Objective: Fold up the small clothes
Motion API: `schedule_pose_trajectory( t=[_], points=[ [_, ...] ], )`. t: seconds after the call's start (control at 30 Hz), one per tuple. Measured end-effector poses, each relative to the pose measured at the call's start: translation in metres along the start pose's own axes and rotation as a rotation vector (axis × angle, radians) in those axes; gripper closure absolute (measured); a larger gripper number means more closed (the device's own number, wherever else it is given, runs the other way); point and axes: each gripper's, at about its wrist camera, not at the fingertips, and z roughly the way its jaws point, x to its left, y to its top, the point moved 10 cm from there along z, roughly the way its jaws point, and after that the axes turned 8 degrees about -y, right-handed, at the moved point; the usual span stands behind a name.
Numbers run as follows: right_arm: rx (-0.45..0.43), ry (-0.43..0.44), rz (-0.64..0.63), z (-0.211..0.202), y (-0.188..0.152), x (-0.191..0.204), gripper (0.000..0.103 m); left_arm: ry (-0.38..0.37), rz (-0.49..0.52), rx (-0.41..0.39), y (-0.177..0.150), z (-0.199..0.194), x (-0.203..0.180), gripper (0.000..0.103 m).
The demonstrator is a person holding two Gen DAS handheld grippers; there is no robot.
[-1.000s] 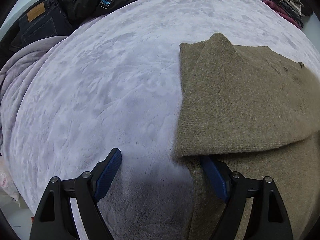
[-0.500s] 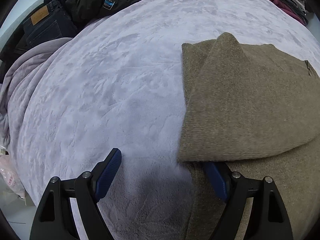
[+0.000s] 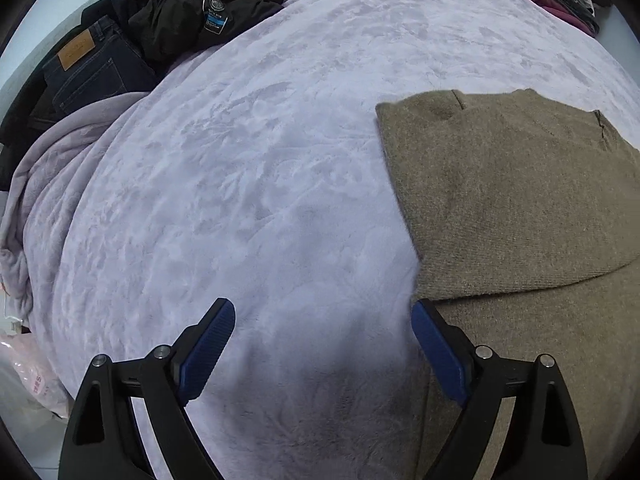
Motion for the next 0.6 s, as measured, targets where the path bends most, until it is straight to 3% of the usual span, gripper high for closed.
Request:
schedule_pose_trajectory(
  t=[0.1, 0.27, 0.33, 0.4, 0.47, 0.5, 0.53, 0.6],
  points=[
    [-0.030, -0.016, -0.022, -0.024, -0.009, -0.005, 0.058, -0.102, -0.045, -0.017, 0.021, -0.008, 0.009, 0.012],
    [0.011, 0.031, -0.075, -0.025, -0.030, 0.019, 0.057, -0.349, -0.117, -0.001, 0.076, 0.022, -0.014, 0.012],
    [0.047, 0.069, -0.094, -0.018, -0.042, 0.034, 0.057, -0.401, -0.111, 0.023, 0.091, 0.041, -0.028, 0.012],
    [0.075, 0.098, -0.118, -0.012, -0.053, 0.051, 0.057, -0.407, -0.088, 0.058, 0.098, 0.061, -0.039, 0.014],
    [0.096, 0.121, -0.148, -0.010, -0.062, 0.065, 0.057, -0.385, -0.062, 0.100, 0.097, 0.075, -0.044, 0.053],
    [0.106, 0.133, -0.163, -0.009, -0.067, 0.072, 0.057, -0.392, -0.056, 0.109, 0.097, 0.077, -0.047, 0.062],
    [0.116, 0.145, -0.178, -0.009, -0.071, 0.078, 0.057, -0.412, -0.055, 0.097, 0.099, 0.074, -0.050, 0.089],
    [0.132, 0.157, -0.205, -0.008, -0.078, 0.088, 0.057, -0.392, -0.052, 0.049, 0.106, 0.060, -0.047, 0.095]
  ],
)
